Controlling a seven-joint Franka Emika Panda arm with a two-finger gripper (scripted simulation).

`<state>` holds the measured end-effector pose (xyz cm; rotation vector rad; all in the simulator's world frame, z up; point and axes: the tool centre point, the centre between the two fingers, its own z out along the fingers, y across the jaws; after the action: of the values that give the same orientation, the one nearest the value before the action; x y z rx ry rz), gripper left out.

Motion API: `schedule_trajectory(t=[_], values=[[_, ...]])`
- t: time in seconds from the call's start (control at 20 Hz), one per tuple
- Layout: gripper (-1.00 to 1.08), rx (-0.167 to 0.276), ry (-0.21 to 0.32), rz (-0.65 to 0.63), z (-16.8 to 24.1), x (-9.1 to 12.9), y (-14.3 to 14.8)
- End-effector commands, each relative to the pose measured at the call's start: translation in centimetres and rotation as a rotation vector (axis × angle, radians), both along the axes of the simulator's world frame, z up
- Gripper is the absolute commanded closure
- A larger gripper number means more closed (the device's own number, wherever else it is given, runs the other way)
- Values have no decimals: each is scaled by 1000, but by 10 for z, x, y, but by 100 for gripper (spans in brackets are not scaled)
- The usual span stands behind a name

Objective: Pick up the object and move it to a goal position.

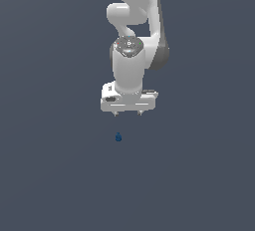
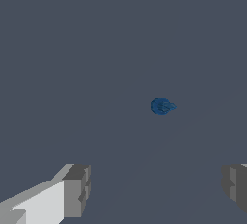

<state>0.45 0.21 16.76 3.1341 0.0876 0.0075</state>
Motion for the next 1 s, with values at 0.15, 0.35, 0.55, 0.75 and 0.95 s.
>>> schedule_trajectory(t=[0.15, 0.35, 0.55, 0.75, 0.95], values=[[-92, -4, -7, 13, 2, 2, 2], [-92, -17, -31, 56, 12, 8, 9], [-92, -23, -43, 69, 17, 11, 13], [-92, -21, -40, 71, 15, 10, 12], [-92, -22, -38, 95, 12, 12, 9]])
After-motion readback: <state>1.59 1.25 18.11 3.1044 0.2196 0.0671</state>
